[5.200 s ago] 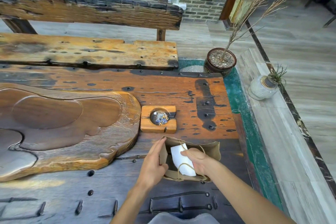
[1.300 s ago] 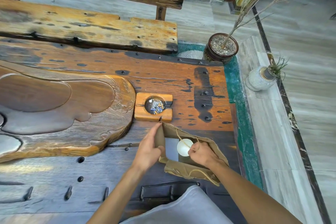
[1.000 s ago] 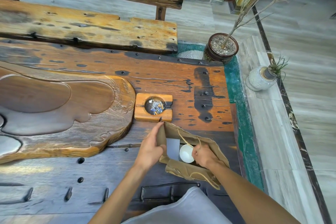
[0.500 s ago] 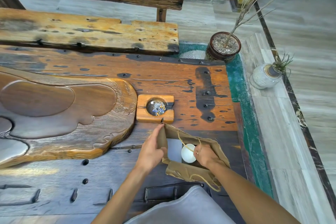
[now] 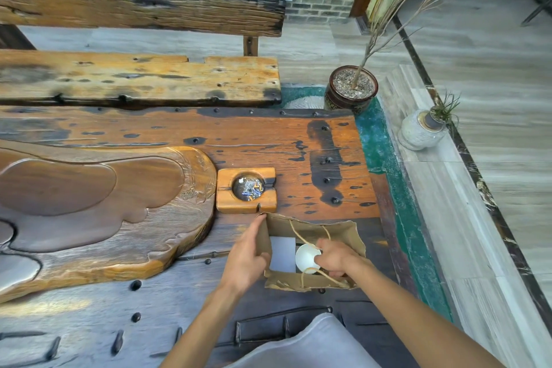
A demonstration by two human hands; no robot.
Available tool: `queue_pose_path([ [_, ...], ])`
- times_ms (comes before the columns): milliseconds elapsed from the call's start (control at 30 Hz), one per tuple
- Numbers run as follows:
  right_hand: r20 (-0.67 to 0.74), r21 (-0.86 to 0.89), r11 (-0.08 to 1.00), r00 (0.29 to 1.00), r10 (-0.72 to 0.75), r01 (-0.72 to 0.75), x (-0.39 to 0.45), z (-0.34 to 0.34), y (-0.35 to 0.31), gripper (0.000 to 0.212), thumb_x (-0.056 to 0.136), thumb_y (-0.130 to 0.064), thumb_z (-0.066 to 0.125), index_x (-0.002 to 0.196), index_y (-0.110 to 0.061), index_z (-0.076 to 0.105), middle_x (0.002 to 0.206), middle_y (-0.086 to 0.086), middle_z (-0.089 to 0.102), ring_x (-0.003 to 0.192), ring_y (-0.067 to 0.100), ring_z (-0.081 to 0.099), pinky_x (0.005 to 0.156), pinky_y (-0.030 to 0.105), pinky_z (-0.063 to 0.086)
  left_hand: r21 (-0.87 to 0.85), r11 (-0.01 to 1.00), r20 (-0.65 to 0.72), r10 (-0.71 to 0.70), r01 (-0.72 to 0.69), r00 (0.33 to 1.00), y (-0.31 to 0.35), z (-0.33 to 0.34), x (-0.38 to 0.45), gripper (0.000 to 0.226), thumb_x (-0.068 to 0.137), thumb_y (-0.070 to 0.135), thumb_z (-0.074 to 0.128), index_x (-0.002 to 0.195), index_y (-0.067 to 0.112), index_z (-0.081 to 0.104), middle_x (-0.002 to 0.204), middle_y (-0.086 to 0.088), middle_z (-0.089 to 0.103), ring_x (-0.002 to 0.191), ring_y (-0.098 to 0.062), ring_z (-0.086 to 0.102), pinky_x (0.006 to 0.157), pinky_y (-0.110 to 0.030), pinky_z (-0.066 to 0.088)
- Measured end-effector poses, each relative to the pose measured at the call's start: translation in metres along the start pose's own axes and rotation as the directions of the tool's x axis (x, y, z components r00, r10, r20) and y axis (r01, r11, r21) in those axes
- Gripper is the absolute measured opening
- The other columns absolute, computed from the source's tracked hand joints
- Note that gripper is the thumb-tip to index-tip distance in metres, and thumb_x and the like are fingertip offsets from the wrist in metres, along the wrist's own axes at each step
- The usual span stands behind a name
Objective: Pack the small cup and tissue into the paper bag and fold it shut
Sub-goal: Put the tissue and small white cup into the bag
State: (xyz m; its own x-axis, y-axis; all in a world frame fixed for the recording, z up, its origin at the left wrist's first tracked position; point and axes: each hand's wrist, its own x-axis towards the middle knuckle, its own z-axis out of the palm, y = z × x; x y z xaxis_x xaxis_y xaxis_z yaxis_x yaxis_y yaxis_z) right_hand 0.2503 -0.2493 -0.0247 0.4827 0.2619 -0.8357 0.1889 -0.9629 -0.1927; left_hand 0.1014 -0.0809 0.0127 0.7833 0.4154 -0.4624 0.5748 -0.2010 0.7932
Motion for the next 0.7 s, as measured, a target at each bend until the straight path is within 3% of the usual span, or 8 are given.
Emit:
queue_pose_path([
  [100,-0.008,0.026,0.999,0.999,-0.040,0.040,-0.019,-0.013,0.000,0.032,0.092,-0.021,0.045,0.121,-0.018,0.057,0.097,0.006,0.064,0.077,0.020,0.060,0.075,0.035,0.055,0.044,0.999,0.009,0.030,-0.031,1.000,0.001,0.001,-0.002,0.086,0.077,-0.006,0.056,0.151,0.031,0.032,0.154,0.004,0.043,0.141,-0.018,0.041,0.116,-0.037,0.036],
  [167,-0.024,0.097,0.992,0.996,-0.081,0.083,-0.033,-0.020,0.003,0.026,0.093,-0.022,0.048,0.113,-0.013,0.062,0.090,0.005,0.064,0.077,0.018,0.058,0.076,0.034,0.052,0.066,0.996,0.030,0.055,-0.056,0.998,0.002,0.000,-0.005,0.084,0.080,-0.006,0.056,0.150,0.035,0.032,0.152,-0.001,0.047,0.135,-0.022,0.048,0.112,-0.035,0.040],
  [233,-0.008,0.214,0.970,0.993,-0.115,0.114,-0.052,-0.028,0.006,0.018,0.093,-0.022,0.053,0.108,-0.015,0.061,0.095,0.007,0.070,0.080,0.016,0.061,0.080,0.033,0.052,0.077,0.993,0.058,0.080,-0.084,0.995,0.000,-0.002,-0.006,0.080,0.082,-0.003,0.055,0.147,0.039,0.034,0.140,-0.015,0.056,0.100,-0.018,0.064,0.089,-0.024,0.050],
  [300,0.015,0.301,0.942,0.987,-0.163,0.151,-0.077,-0.038,0.009,0.012,0.095,-0.020,0.055,0.105,-0.020,0.059,0.110,0.006,0.072,0.093,0.015,0.067,0.091,0.032,0.054,0.080,0.988,0.080,0.125,-0.131,0.989,-0.002,-0.002,-0.008,0.078,0.083,-0.002,0.053,0.143,0.047,0.037,0.132,-0.014,0.058,0.067,-0.011,0.055,0.069,-0.020,0.049],
  [400,0.010,0.356,0.915,0.978,-0.209,0.192,-0.109,-0.054,0.018,0.012,0.097,-0.019,0.054,0.104,-0.020,0.063,0.111,0.000,0.072,0.103,0.014,0.071,0.097,0.031,0.055,0.075,0.981,0.094,0.172,-0.179,0.981,-0.005,-0.006,-0.010,0.079,0.085,0.000,0.050,0.139,0.055,0.036,0.139,0.003,0.051,0.059,-0.010,0.053,0.065,-0.017,0.049],
  [467,-0.015,0.389,0.898,0.976,-0.216,0.205,-0.124,-0.067,0.027,0.014,0.098,-0.020,0.054,0.106,-0.019,0.064,0.108,-0.001,0.074,0.100,0.013,0.072,0.095,0.030,0.056,0.083,0.977,0.092,0.190,-0.198,0.977,-0.003,-0.008,-0.011,0.076,0.088,0.003,0.052,0.144,0.051,0.034,0.136,0.005,0.051,0.056,-0.013,0.055,0.061,-0.010,0.044],
  [567,-0.082,0.464,0.856,0.973,-0.215,0.228,-0.136,-0.085,0.042,0.014,0.098,-0.019,0.056,0.107,-0.014,0.066,0.104,0.005,0.076,0.096,0.018,0.074,0.094,0.036,0.057,0.077,0.974,0.048,0.208,-0.211,0.977,-0.002,-0.013,-0.010,0.071,0.093,0.013,0.057,0.148,0.046,0.028,0.126,0.005,0.057,0.047,-0.011,0.048,0.055,-0.012,0.041],
  [700,-0.215,0.609,0.760,0.970,-0.113,0.224,-0.131,-0.098,0.060,0.016,0.098,-0.020,0.057,0.104,-0.009,0.066,0.097,0.012,0.078,0.095,0.029,0.074,0.091,0.044,0.059,-0.060,0.990,-0.054,0.123,-0.126,0.991,-0.004,-0.020,-0.003,0.053,0.097,0.027,0.057,0.145,0.035,0.036,0.110,0.001,0.064,0.057,-0.008,0.051,0.074,-0.030,0.053],
])
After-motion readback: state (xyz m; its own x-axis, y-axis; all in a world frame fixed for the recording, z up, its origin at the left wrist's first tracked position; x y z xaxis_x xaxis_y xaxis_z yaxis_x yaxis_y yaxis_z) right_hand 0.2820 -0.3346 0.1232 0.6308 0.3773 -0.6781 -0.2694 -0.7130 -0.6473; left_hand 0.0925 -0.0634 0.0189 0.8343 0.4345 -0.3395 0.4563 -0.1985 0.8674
